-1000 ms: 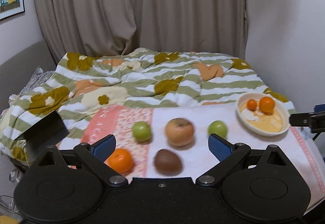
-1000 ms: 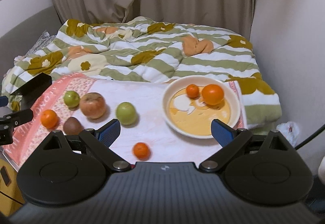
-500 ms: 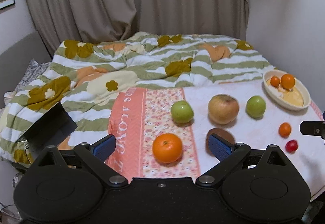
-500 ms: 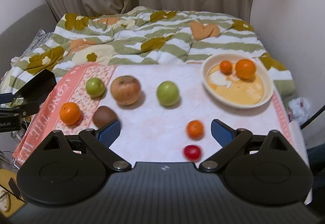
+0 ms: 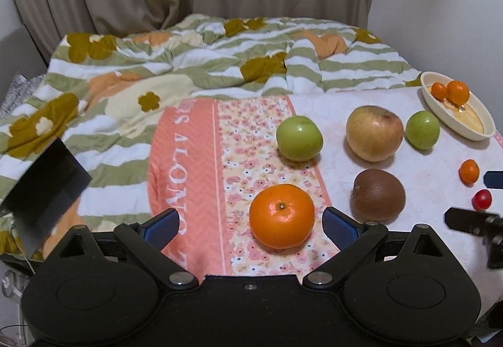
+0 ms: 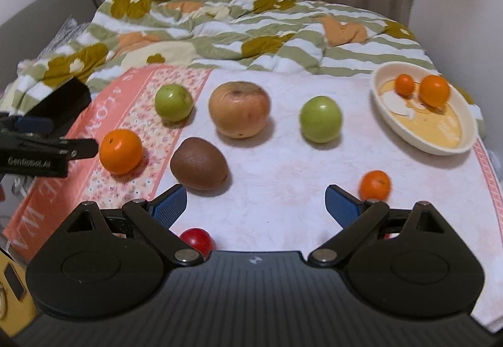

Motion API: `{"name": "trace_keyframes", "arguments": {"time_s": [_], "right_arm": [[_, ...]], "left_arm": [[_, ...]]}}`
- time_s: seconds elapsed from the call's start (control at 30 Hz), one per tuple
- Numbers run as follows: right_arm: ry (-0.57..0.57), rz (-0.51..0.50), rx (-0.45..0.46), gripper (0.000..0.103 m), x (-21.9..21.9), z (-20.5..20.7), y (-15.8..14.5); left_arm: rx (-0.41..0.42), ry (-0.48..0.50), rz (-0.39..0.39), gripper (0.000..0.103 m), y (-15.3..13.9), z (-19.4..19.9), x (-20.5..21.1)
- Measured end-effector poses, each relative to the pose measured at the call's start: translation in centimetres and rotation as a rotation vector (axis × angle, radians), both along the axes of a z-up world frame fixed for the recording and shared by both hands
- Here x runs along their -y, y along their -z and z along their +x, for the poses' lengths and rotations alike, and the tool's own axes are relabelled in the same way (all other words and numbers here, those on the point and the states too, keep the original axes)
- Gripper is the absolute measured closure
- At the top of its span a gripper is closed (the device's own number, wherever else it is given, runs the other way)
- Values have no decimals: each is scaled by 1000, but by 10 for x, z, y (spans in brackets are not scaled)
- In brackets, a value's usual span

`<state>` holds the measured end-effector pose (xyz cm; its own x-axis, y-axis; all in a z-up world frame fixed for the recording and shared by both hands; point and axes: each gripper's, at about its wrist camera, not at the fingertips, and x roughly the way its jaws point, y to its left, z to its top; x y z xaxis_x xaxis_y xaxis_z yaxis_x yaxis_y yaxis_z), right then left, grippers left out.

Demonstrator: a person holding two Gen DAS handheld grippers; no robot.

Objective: Organize fruits
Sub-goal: 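Grasp the orange on the pink runner with the left tool while the right tool grasps the kiwi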

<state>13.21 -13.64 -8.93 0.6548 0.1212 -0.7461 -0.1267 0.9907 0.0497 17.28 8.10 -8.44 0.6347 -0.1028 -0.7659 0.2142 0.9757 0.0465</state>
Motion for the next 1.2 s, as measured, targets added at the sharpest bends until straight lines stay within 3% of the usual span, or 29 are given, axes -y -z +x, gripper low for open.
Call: {"name": "trace_keyframes", "arguments": {"time_s": [0.47, 0.53, 0.63, 0.7, 1.2], "right_arm": [[-184, 0, -78, 0, -19, 41, 44], [-211, -4, -77, 0, -21, 46, 46], [-253, -11, -95, 7, -24, 52, 52], [-270, -12, -101, 11, -26, 54, 55], [-367, -17, -67, 23, -42, 70, 57]], "left_arm": [[-91, 14, -10, 9, 34, 27, 19], [-106, 11, -13, 16, 38, 30, 21], [-125, 8, -22, 34, 41, 33, 21], [-134, 15, -51, 39, 42, 33, 20], [-144, -37, -23, 40, 39, 22, 14]]}}
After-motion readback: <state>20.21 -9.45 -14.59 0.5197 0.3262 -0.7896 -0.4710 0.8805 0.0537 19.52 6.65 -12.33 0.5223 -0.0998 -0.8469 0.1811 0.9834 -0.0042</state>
